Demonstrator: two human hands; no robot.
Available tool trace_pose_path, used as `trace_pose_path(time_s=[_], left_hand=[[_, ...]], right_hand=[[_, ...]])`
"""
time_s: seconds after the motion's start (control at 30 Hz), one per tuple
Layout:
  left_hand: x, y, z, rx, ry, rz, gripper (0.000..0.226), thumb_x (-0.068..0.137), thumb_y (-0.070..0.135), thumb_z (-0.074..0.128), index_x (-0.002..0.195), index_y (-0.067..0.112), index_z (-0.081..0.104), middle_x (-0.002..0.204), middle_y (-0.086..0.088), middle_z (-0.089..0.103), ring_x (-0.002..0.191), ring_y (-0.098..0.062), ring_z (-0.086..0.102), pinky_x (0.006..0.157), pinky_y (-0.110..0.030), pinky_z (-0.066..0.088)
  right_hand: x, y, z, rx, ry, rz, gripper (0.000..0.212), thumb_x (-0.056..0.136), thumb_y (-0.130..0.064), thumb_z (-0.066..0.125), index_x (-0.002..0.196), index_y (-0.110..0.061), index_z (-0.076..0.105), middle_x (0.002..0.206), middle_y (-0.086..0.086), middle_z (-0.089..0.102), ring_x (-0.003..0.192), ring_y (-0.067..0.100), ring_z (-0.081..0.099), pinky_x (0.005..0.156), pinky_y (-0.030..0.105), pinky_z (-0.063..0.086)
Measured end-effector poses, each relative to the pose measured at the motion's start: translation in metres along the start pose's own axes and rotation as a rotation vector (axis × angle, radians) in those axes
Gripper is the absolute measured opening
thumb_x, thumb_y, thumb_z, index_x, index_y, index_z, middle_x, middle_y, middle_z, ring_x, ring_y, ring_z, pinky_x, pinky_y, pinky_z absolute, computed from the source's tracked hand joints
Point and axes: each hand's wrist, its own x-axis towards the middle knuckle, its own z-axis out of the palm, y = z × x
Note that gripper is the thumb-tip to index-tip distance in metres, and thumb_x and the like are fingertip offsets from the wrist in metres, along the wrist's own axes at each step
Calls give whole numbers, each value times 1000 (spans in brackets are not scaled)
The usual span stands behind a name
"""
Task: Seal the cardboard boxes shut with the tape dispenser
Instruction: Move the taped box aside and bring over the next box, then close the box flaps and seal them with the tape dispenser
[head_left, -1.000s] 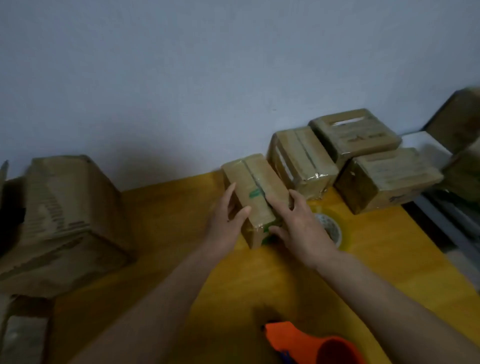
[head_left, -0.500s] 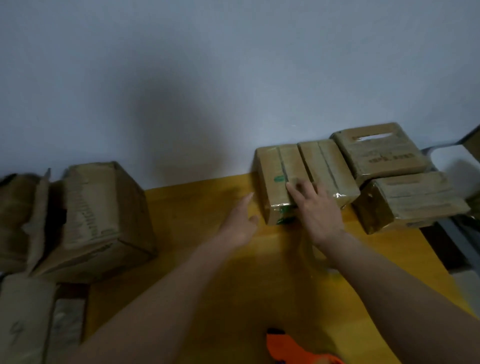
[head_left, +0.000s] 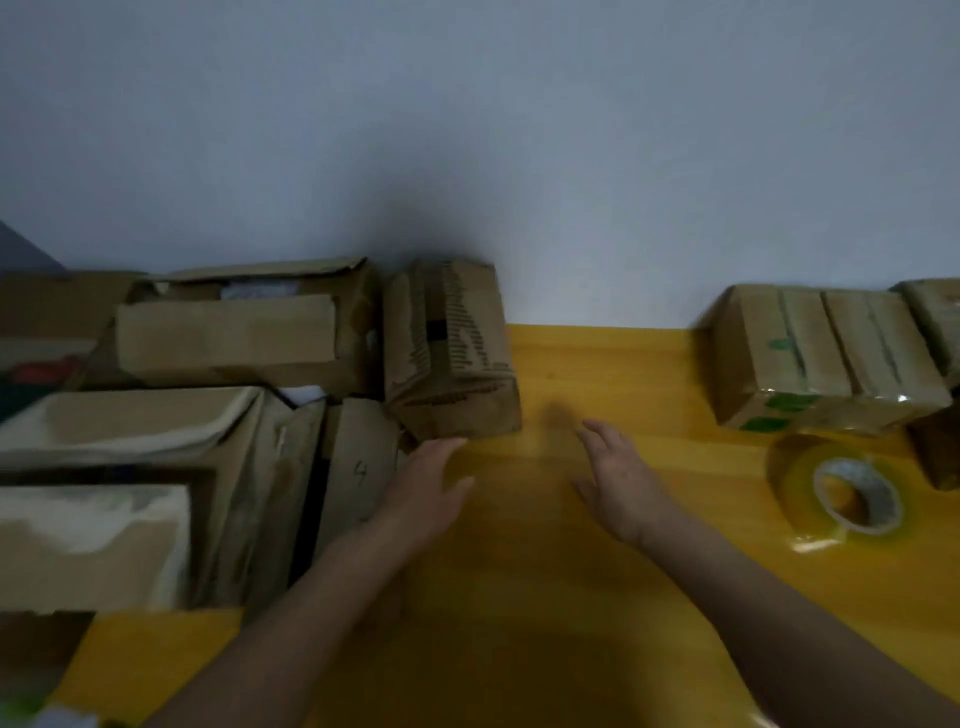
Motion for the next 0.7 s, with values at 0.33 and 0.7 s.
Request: trace_pose_path(time_s=[0.33,0.7], left_hand=[[-7,-65,-73,-134,147,35,55,99,27,49,150,21,27,154,1,29,140,-16,28,107,-27,25],[65,-40,-80,-451,-103,-42,68,100,16,48,152,39,10,158,1,19,140,-22,29,103,-32,33]], right_hand=[[59,-120,4,253,257,119,67,97,-24,52,151,-32,14,159,12,1,146,33,5,115,46,21],[78,-105,14,527,148,195,50,102,-28,39,150,-29,25,150,8,28,134,29,35,107,35,34]])
